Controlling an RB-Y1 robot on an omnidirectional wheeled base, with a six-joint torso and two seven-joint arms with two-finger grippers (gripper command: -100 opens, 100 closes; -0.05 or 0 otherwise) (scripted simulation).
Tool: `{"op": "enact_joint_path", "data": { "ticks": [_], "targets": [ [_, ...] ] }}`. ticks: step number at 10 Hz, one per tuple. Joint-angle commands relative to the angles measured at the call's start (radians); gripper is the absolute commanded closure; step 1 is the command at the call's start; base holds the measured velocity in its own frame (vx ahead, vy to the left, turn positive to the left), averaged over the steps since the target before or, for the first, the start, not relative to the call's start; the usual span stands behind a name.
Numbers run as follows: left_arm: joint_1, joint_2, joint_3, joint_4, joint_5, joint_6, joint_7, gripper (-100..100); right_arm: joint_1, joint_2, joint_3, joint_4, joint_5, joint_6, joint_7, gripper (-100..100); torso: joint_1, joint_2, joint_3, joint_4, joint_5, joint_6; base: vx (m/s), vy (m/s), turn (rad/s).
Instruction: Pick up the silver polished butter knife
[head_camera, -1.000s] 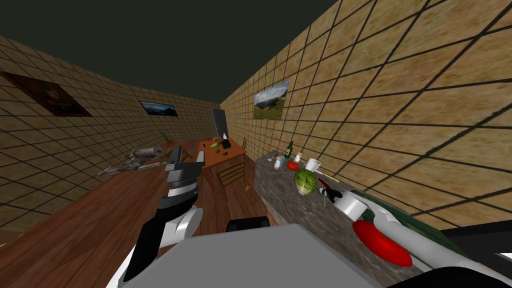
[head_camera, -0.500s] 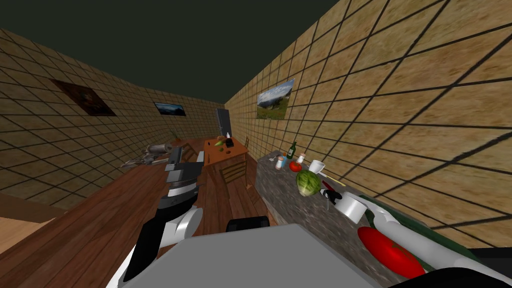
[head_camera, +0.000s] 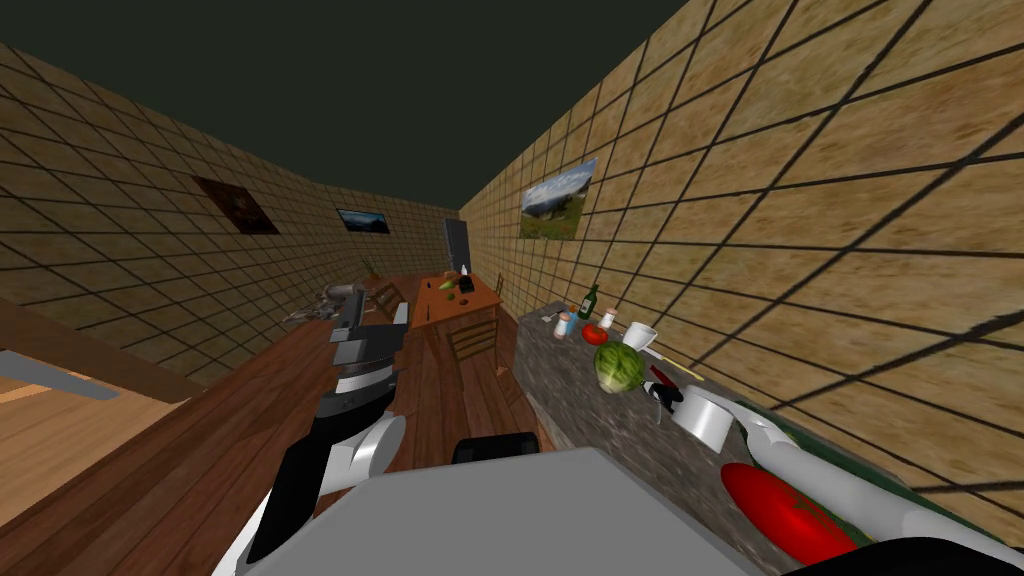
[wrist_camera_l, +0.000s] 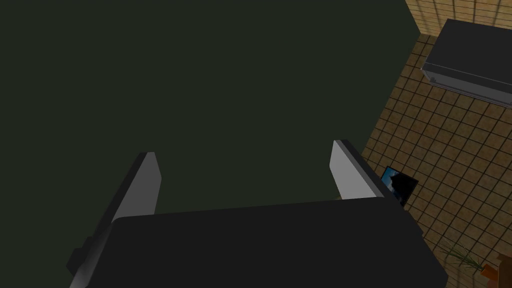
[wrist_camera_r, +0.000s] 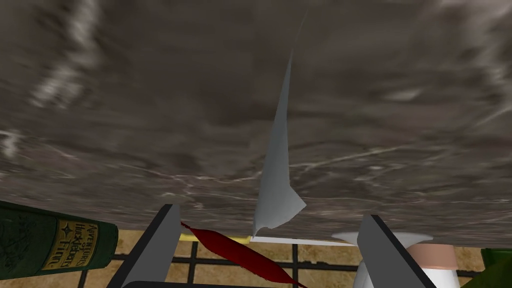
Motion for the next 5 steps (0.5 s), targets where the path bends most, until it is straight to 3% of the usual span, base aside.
{"op": "enact_joint_path", "data": {
  "ticks": [1,5],
  "targets": [
    [0.0,0.0,0.0,0.0,0.0,0.0,0.0,0,-0.005,-0.011,0.029,0.008,0.013,0.003,-0.05,-100,0.0,0.0,0.0,0.0,0.0,0.0,-0.051,-0.031,0.189],
    [0.0,0.0,0.0,0.0,0.0,0.0,0.0,0,-0.015,-0.026,0.07,0.019,0.029,0.008,-0.125,-100,0.0,0.001,0.0,0.0,0.0,0.0,-0.045,-0.023,0.093]
  ]
}}
